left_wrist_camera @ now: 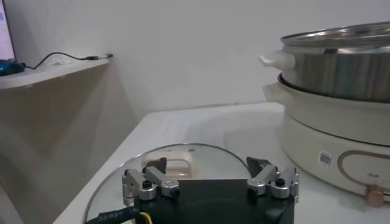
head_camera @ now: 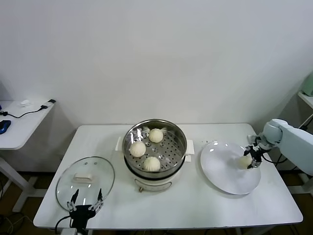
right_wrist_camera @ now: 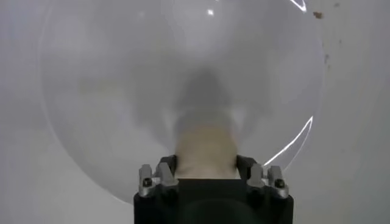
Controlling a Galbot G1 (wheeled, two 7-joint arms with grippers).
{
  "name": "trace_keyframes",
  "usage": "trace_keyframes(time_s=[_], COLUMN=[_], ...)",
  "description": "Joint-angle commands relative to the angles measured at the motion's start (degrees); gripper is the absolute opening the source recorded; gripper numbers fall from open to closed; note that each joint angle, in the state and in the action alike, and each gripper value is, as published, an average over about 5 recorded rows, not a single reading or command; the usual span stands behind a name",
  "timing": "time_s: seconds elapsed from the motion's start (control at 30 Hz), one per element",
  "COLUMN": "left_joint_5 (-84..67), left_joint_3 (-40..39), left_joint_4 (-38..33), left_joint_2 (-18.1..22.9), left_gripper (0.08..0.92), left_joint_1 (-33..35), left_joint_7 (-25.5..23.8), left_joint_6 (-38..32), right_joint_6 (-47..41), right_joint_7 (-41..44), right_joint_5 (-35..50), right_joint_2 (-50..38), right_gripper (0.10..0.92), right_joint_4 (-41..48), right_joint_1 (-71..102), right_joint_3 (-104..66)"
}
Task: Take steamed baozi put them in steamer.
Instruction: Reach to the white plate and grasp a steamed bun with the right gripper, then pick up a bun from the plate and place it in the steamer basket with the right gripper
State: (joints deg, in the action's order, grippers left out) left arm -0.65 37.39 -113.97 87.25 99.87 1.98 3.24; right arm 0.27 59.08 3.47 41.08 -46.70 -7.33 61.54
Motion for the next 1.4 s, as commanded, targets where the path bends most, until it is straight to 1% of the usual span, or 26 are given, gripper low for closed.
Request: trace_keyframes(time_s=[0.03,0.13,0.33,0.57,0.67,0.77,0.87,1.03,1.23,1.4], left_joint_5=[0.07,0.24,0.23,-0.10,-0.10,-0.10,-0.08,-0.13,-0.28,-0.46], left_joint_3=[-0.14,-0.30,-0.44,-0.65,-0.99,-1.27,-1.48,-1.53,-1.27,-1.07], left_joint_4=[-0.34,-0.48,-0.99,-1.64,-1.86,-1.80,-1.68,-1.59,-1.20,-0.75], left_joint_2=[-0.08,-0.08,-0.33,-0.88,-0.79,-0.72,-0.70,-0.60,-0.53,-0.48], left_gripper=[0.823,0.823,0.823,0.823,0.823,0.823,0.823,0.823,0.823,0.823], left_joint_1=[0.26,0.30,0.48,0.65,0.54,0.55,0.70,0.76,0.82,0.64], left_joint_7=[0.05,0.04,0.03,0.05,0.04,0.06,0.11,0.30,0.38,0.39], left_joint_6=[0.06,0.14,0.45,0.80,0.86,0.75,0.66,0.65,0.62,0.66], right_joint_6=[-2.21,-4.87,-11.15,-17.56,-20.22,-22.37,-23.99,-25.02,-25.08,-25.12], right_joint_7=[1.46,1.73,0.92,-3.21,-5.99,-8.56,-10.80,-12.88,-13.37,-13.71], right_joint_5=[4.20,10.08,27.04,43.63,47.61,49.29,49.18,45.21,39.95,37.23], right_joint_2=[-3.77,-4.71,-2.84,5.39,9.04,12.33,15.46,19.96,22.80,23.37], right_gripper=[0.641,0.637,0.636,0.636,0.636,0.636,0.636,0.636,0.636,0.636], right_joint_4=[-7.47,-13.47,-27.58,-40.44,-43.67,-44.88,-44.07,-38.42,-31.47,-29.78], right_joint_1=[-9.89,-19.48,-38.09,-48.81,-49.22,-47.61,-44.72,-38.51,-31.34,-28.93], right_joint_3=[6.20,13.31,23.82,27.00,27.10,27.57,28.61,29.27,27.85,28.21])
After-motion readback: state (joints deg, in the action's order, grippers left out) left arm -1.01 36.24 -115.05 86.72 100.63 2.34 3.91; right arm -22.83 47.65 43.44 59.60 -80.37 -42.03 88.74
